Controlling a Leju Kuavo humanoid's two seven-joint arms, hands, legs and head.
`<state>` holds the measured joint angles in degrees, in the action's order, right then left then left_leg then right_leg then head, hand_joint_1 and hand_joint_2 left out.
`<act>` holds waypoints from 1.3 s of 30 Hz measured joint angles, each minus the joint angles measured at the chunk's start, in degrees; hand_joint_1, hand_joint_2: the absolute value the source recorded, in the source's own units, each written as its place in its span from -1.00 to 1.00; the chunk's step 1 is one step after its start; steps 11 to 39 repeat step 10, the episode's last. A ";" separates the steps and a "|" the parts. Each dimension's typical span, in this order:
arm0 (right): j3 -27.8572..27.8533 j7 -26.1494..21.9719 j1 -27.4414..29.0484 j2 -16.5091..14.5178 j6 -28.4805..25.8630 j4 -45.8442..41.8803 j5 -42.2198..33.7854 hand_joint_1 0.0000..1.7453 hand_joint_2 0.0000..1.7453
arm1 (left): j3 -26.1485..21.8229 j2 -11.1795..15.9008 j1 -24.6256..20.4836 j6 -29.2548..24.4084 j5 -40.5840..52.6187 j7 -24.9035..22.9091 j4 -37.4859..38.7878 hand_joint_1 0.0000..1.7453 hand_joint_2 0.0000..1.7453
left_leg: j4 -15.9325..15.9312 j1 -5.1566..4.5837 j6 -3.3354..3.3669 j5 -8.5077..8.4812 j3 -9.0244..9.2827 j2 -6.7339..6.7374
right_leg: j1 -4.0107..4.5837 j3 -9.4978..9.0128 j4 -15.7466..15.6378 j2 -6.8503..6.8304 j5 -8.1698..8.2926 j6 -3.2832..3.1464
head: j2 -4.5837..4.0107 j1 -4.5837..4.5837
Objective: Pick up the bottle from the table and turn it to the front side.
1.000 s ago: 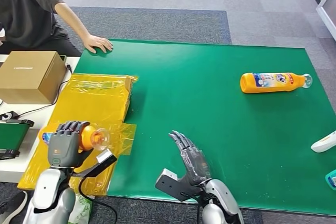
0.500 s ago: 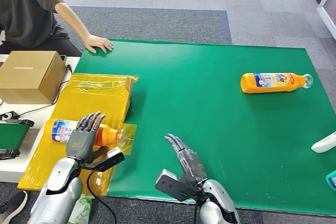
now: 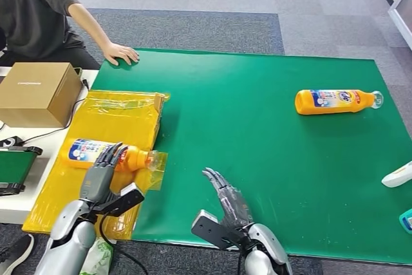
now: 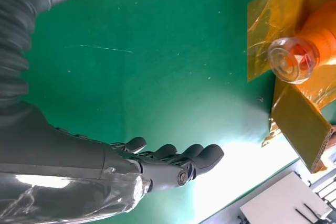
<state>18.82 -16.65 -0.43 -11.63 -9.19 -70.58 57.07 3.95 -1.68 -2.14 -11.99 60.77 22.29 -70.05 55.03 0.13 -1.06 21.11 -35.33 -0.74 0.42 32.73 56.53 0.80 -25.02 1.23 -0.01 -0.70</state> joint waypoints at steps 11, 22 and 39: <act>-0.45 1.22 1.75 0.05 -1.33 -1.10 -0.85 -1.00 1.00 | -3.34 -2.21 5.73 5.62 -20.46 9.81 -8.42 -1.00 1.00 | 0.01 0.00 0.02 0.02 -0.02 0.01 | -0.01 0.03 0.00 0.01 0.00 0.02 | -0.01 -0.02; -0.45 1.22 1.75 0.05 -1.33 -1.10 -0.85 -1.00 1.00 | -3.34 -2.21 5.73 5.62 -20.46 9.81 -8.42 -1.00 1.00 | 0.01 0.00 0.02 0.02 -0.02 0.01 | -0.01 0.03 0.00 0.01 0.00 0.02 | -0.01 -0.02; -0.45 1.22 1.75 0.05 -1.33 -1.10 -0.85 -1.00 1.00 | -3.34 -2.21 5.73 5.62 -20.46 9.81 -8.42 -1.00 1.00 | 0.01 0.00 0.02 0.02 -0.02 0.01 | -0.01 0.03 0.00 0.01 0.00 0.02 | -0.01 -0.02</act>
